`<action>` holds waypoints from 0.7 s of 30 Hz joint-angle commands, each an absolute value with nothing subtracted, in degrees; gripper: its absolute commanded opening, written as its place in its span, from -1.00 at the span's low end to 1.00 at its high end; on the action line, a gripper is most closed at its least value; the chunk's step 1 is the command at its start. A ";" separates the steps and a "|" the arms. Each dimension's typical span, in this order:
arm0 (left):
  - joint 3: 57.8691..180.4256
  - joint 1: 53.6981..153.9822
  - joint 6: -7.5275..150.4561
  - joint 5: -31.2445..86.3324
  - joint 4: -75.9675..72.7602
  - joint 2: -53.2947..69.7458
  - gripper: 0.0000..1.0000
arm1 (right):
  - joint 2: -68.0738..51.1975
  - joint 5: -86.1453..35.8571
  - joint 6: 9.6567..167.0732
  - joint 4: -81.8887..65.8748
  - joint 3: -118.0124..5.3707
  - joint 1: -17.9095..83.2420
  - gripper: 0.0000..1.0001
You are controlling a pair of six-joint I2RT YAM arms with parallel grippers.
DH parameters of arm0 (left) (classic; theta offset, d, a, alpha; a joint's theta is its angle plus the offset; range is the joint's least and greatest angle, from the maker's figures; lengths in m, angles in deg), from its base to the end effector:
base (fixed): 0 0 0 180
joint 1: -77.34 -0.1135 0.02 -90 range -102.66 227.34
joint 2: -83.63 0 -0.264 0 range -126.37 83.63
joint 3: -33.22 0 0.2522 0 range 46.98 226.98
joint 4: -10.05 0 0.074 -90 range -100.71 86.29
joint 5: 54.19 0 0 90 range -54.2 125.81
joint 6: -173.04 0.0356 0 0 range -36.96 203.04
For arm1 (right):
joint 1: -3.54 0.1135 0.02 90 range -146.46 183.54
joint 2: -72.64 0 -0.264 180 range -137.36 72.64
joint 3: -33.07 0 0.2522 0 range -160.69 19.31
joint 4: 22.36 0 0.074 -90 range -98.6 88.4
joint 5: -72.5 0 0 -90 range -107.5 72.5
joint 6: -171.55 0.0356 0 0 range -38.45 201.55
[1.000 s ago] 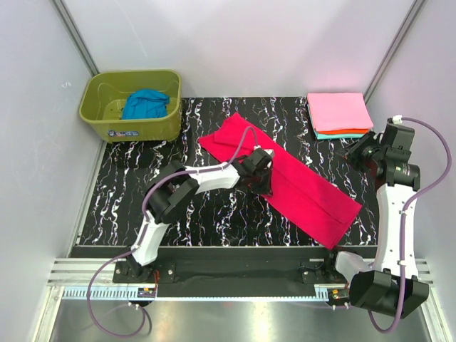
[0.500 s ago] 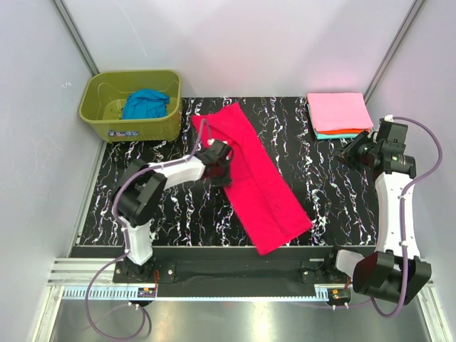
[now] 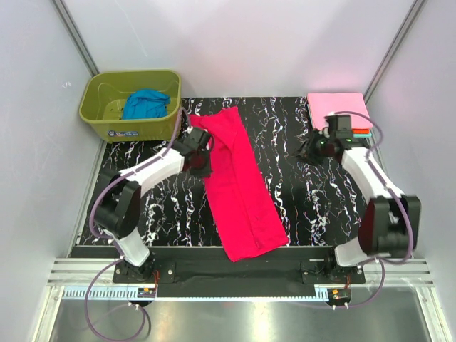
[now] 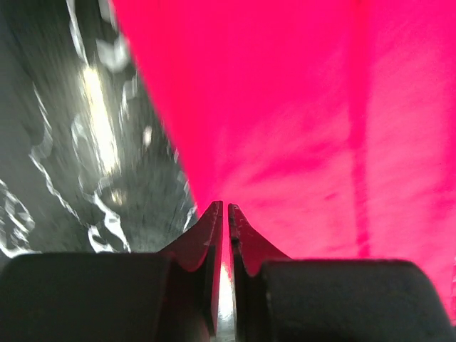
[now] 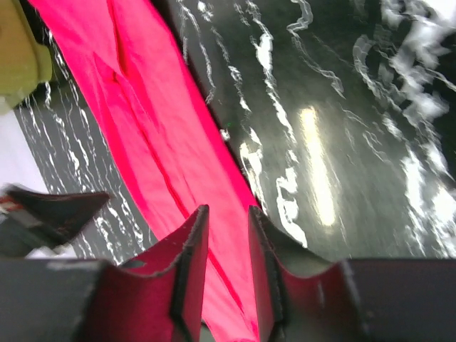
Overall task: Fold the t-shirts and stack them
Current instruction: Fold the tshirt
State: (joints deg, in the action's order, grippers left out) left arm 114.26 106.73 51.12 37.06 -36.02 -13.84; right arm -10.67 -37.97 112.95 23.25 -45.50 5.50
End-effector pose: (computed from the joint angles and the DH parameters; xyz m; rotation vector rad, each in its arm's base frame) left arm 0.3026 -0.1695 0.2067 -0.0668 2.7000 -0.3116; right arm 0.3085 0.0230 0.2722 0.4764 2.4521 0.6891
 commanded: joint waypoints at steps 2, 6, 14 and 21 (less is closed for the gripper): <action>121.07 103.10 52.99 36.16 -37.63 -13.57 -0.79 | -23.13 -45.53 109.78 5.91 -50.71 8.54 -0.22; 119.58 101.86 54.38 29.25 -37.37 -11.48 -0.80 | -35.79 -49.23 107.66 3.97 -60.82 10.04 -0.14; 111.93 101.86 58.26 19.45 -35.52 -0.24 -0.78 | -59.88 -53.62 108.88 3.35 -87.69 13.29 0.01; 107.54 101.42 56.06 21.57 -35.09 5.76 -0.65 | -76.67 -54.94 113.53 4.84 -109.86 16.10 0.06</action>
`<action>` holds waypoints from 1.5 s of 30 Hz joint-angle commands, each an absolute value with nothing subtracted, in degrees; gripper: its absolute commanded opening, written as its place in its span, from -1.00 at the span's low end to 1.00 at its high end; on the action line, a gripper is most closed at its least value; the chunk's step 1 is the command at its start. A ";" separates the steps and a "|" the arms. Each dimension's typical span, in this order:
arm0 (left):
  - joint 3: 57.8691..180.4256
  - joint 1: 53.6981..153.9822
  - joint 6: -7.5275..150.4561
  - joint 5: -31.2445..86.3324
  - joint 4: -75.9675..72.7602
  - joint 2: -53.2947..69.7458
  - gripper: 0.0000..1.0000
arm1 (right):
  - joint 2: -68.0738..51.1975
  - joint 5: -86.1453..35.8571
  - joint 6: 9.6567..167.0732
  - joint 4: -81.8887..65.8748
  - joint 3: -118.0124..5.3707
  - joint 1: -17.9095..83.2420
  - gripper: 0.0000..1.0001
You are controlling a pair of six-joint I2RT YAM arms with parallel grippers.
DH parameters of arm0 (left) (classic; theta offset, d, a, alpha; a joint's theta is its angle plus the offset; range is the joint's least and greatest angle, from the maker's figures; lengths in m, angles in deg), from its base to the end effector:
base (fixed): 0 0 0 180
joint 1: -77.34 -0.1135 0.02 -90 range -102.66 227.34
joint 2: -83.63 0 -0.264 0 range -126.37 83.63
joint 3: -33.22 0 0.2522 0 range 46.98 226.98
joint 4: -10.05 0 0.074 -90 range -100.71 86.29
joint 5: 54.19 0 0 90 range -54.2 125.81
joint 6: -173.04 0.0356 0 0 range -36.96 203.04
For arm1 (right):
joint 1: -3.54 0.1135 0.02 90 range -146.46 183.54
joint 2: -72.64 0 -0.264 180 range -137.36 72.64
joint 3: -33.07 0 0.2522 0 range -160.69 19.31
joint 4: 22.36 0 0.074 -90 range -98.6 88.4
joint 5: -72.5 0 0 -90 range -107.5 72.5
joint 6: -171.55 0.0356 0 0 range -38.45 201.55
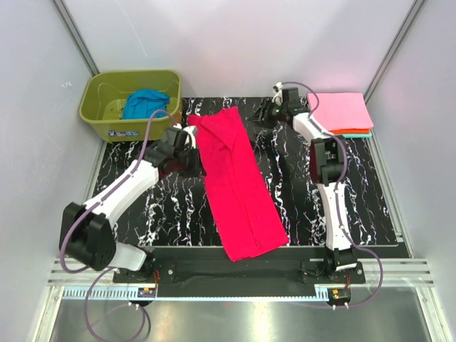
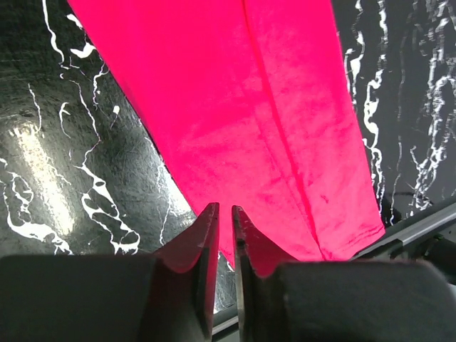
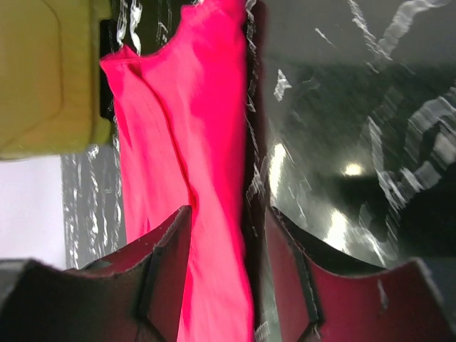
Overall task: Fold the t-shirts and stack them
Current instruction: Fold the tshirt
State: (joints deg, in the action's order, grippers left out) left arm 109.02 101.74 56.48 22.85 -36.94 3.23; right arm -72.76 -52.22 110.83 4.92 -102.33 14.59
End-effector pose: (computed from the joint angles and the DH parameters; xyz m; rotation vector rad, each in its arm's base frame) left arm 0.2653 -0.1291 0.2684 0.0529 2.5572 -0.6450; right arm 0.5534 0.1287 0.1571 0.0124 2.2907 1.0510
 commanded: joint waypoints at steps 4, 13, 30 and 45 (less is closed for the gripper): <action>106.13 101.33 56.15 21.13 -34.03 8.31 -0.58 | -84.66 -54.86 116.97 6.51 -120.75 17.59 0.06; 107.36 101.33 56.85 18.58 -33.94 9.10 -0.56 | -88.63 -48.71 118.81 7.31 -125.35 18.48 -0.03; 107.19 101.33 64.06 13.74 -35.88 7.52 -0.51 | -84.00 -38.87 127.33 5.38 -117.99 14.44 -1.00; 105.08 101.42 64.24 14.36 -32.80 -0.39 -0.34 | -68.51 -26.98 136.92 -8.25 -89.32 8.64 -0.96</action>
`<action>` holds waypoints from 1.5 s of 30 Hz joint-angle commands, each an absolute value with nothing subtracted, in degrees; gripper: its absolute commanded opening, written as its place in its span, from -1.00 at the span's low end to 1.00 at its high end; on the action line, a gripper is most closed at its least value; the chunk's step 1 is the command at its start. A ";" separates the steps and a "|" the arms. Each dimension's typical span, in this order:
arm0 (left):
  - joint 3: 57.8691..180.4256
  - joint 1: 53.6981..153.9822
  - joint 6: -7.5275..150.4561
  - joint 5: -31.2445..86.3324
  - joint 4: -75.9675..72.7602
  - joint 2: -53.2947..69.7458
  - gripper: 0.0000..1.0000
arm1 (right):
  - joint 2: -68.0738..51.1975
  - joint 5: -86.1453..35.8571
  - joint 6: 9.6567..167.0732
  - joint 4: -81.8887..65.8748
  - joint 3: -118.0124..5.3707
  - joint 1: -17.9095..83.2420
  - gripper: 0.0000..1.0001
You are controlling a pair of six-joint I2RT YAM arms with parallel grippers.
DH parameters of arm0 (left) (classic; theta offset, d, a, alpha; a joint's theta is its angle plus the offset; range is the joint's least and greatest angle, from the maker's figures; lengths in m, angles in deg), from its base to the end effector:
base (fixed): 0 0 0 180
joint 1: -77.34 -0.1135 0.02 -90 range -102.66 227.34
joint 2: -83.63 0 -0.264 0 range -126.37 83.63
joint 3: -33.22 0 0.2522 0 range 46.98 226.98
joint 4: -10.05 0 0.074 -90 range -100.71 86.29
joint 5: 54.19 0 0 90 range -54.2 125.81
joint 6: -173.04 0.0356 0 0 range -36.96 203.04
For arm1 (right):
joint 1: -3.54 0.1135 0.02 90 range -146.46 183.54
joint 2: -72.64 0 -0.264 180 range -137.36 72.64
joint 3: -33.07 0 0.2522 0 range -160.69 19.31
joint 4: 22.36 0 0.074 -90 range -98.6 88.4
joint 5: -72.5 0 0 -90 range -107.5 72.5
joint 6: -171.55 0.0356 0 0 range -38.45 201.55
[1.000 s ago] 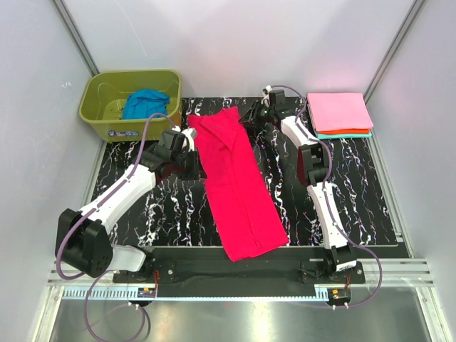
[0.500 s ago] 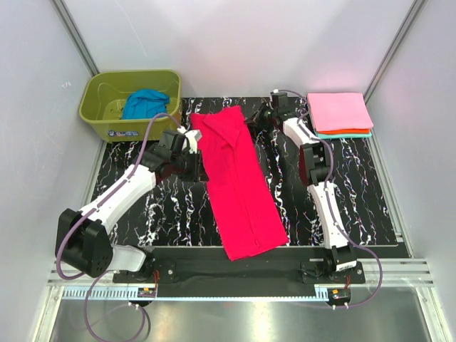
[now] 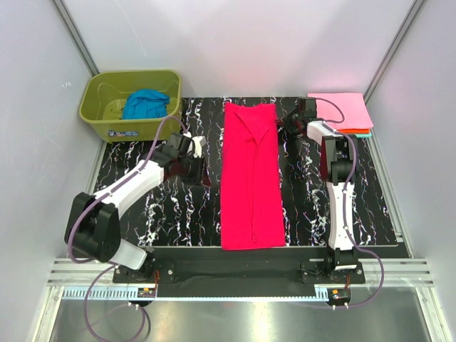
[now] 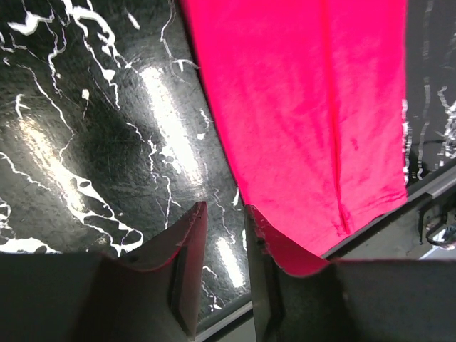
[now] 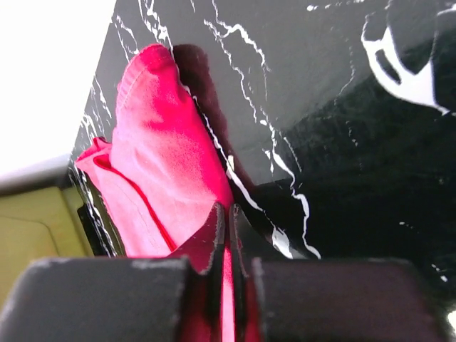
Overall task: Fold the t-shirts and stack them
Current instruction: Fold the tshirt
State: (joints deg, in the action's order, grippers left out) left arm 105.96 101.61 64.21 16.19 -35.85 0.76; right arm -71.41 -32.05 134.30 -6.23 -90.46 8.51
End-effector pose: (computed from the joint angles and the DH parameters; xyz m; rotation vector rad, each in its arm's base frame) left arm 0.2645 -0.1324 0.2419 0.2629 2.6137 -0.7162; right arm 0.5541 0.0572 0.1153 0.8008 2.1742 0.8192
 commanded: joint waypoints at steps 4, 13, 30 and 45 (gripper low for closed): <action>103.85 101.34 62.57 11.73 -30.09 -2.15 -0.32 | -67.29 -31.66 133.33 -4.84 -90.46 8.29 -0.56; 95.41 105.63 57.39 11.19 -23.14 -2.42 -0.32 | -50.15 -28.14 118.82 11.95 -81.51 8.02 -0.27; 84.60 121.28 46.49 19.37 -16.72 1.98 -0.33 | -12.09 -26.65 119.43 24.61 -38.35 20.06 -0.39; 80.64 127.09 42.00 19.99 -14.43 2.24 -0.52 | -7.61 -23.66 122.33 35.07 -33.34 21.81 -0.50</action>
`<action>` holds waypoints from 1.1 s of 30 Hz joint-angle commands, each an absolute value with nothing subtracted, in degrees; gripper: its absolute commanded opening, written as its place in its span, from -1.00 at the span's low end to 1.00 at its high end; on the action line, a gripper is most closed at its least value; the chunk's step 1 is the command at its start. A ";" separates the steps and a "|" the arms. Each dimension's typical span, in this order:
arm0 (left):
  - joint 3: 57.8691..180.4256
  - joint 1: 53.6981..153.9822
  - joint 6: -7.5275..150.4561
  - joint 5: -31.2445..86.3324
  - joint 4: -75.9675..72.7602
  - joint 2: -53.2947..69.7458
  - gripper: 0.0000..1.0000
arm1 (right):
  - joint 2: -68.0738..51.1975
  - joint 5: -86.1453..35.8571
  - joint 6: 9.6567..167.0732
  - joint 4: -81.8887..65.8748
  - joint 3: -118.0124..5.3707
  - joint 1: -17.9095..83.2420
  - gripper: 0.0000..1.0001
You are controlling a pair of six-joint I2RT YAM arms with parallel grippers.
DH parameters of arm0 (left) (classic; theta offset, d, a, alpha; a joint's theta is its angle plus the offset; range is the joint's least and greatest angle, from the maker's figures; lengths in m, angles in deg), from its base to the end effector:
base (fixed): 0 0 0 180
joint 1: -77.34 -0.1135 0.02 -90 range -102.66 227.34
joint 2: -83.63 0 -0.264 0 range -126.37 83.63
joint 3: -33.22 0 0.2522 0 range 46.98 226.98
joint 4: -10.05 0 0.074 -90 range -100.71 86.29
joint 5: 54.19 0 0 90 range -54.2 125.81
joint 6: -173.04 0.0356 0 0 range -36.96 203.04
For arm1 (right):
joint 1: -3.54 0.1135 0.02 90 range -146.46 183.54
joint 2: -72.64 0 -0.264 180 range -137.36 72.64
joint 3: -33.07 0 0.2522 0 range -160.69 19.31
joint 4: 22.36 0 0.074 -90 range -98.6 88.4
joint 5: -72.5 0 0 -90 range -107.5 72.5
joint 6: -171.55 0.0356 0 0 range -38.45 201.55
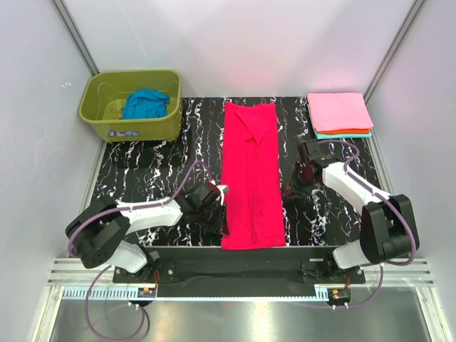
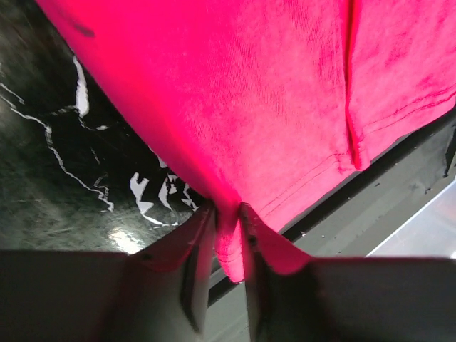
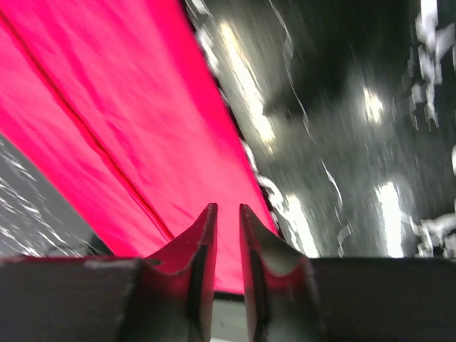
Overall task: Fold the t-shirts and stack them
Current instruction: Fold the tshirt
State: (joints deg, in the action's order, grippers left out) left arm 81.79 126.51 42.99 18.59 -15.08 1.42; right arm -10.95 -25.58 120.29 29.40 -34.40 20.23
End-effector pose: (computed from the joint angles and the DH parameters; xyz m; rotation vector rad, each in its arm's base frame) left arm 0.1556 -0.1962 0.1430 0.3449 2.8159 -0.8619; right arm 0.2610 0.0835 0.2046 0.5034 2.7880 0.4346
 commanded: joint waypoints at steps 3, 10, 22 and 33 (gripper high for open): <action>80.38 127.88 41.65 21.73 -16.26 3.82 -0.51 | -5.41 -22.87 124.26 38.24 -31.84 25.41 -0.67; 79.41 128.67 41.74 27.37 -22.07 10.06 -0.47 | -6.98 -21.28 128.66 38.69 -28.94 33.94 -0.87; 80.65 129.81 38.67 19.82 -16.12 17.62 -0.55 | -5.05 -20.84 136.83 39.13 -22.35 41.15 -1.00; 78.09 131.48 38.13 16.73 -10.38 6.30 -0.72 | -8.04 -16.55 139.38 42.10 -21.20 42.30 -1.00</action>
